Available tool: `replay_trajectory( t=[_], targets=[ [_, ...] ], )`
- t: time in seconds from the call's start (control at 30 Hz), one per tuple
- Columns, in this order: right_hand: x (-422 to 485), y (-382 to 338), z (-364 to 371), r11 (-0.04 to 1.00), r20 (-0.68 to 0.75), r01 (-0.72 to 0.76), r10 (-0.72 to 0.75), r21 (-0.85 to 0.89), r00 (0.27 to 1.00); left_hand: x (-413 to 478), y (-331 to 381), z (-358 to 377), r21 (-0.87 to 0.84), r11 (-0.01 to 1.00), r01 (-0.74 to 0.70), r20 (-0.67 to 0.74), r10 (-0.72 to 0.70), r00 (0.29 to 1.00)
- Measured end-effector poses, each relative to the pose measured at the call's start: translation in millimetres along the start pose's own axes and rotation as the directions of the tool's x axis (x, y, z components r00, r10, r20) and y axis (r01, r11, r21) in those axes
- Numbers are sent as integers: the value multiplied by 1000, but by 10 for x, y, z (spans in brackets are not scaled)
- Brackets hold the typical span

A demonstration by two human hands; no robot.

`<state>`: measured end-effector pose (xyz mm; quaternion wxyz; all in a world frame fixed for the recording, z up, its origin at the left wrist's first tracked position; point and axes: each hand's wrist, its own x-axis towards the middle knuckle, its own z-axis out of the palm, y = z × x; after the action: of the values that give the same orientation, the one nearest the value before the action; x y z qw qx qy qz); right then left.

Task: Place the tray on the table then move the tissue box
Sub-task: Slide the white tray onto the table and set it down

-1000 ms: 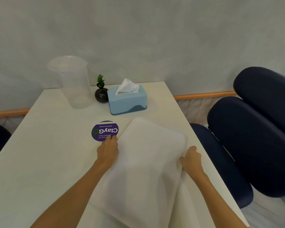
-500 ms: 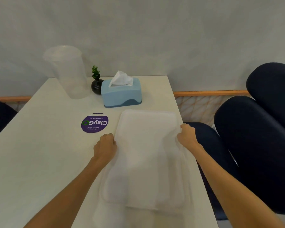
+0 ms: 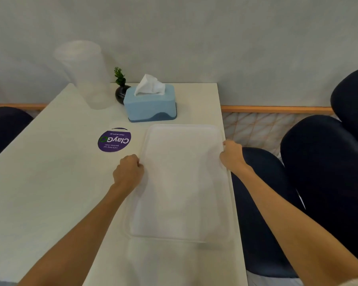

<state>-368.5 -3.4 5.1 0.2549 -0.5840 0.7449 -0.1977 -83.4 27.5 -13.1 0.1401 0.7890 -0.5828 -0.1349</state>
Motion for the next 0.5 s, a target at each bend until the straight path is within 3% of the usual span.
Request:
replay_trajectory(
  t=[0.5],
  targets=[
    [227, -355, -263, 977, 4, 206, -206, 59, 979, 322, -119, -449, -121, 993, 19, 24, -17, 1000]
  ],
)
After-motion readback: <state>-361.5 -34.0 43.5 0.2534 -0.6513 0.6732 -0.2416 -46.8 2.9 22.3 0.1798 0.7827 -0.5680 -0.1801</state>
